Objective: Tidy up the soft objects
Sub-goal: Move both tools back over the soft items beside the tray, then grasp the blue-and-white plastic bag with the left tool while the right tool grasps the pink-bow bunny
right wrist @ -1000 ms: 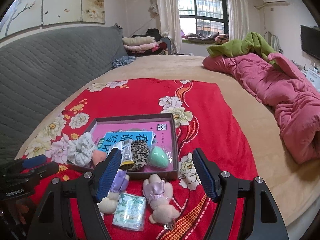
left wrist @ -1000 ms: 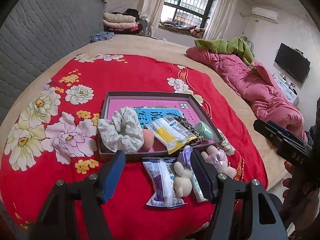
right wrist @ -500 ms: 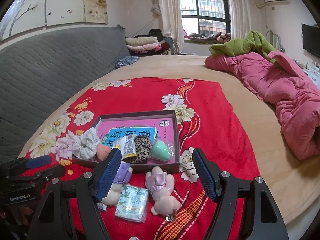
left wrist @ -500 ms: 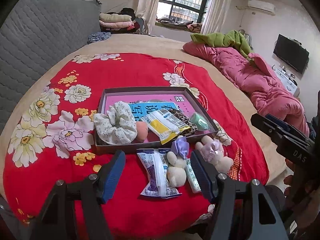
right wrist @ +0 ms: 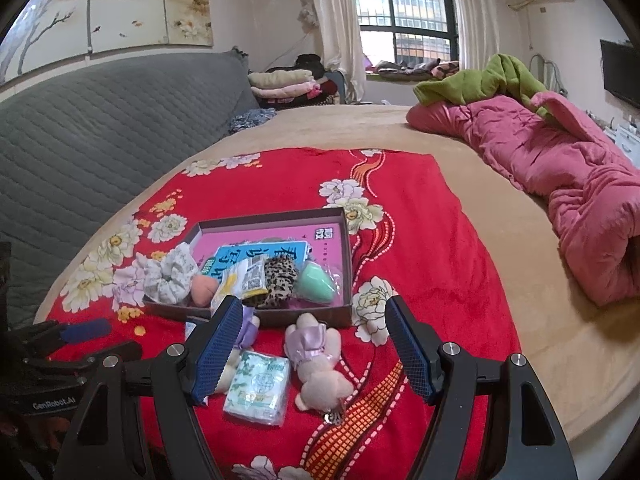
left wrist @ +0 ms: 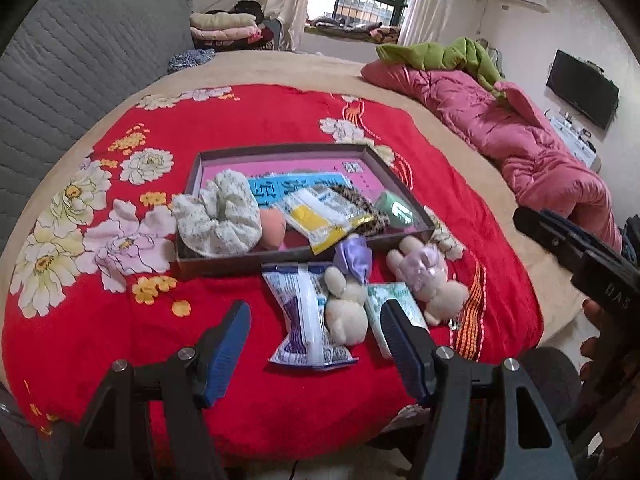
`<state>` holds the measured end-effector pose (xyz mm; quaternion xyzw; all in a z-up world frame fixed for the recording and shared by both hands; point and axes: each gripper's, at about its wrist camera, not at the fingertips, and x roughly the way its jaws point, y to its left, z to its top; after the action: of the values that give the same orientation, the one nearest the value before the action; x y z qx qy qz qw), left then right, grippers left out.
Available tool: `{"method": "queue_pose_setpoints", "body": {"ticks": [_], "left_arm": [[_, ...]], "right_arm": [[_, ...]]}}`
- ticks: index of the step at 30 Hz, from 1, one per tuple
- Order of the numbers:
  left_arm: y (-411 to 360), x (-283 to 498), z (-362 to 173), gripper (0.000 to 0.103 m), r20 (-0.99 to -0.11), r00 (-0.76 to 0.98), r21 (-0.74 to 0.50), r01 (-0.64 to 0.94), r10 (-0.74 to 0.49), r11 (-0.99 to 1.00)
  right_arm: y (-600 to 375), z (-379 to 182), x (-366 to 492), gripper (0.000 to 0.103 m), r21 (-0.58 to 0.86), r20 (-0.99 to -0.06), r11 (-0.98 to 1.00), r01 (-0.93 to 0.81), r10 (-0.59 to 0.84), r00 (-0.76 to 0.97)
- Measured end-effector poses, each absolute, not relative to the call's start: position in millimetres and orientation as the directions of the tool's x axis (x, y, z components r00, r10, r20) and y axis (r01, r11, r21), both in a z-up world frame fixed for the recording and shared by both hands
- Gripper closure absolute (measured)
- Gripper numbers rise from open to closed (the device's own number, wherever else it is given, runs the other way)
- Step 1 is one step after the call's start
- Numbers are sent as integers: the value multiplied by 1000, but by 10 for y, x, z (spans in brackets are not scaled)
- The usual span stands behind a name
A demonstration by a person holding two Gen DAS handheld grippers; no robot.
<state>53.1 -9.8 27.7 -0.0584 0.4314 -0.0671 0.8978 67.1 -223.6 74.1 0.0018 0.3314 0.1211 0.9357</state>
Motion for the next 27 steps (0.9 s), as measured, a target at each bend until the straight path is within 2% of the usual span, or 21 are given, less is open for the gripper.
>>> {"method": "queue_pose_setpoints", "body": {"ticks": [27], "left_arm": [[-219, 584, -320, 36, -857, 489, -148, 66, -161, 987]], "right_arm": [[-2188, 158, 642, 28, 90, -694, 964, -251, 242, 678]]}}
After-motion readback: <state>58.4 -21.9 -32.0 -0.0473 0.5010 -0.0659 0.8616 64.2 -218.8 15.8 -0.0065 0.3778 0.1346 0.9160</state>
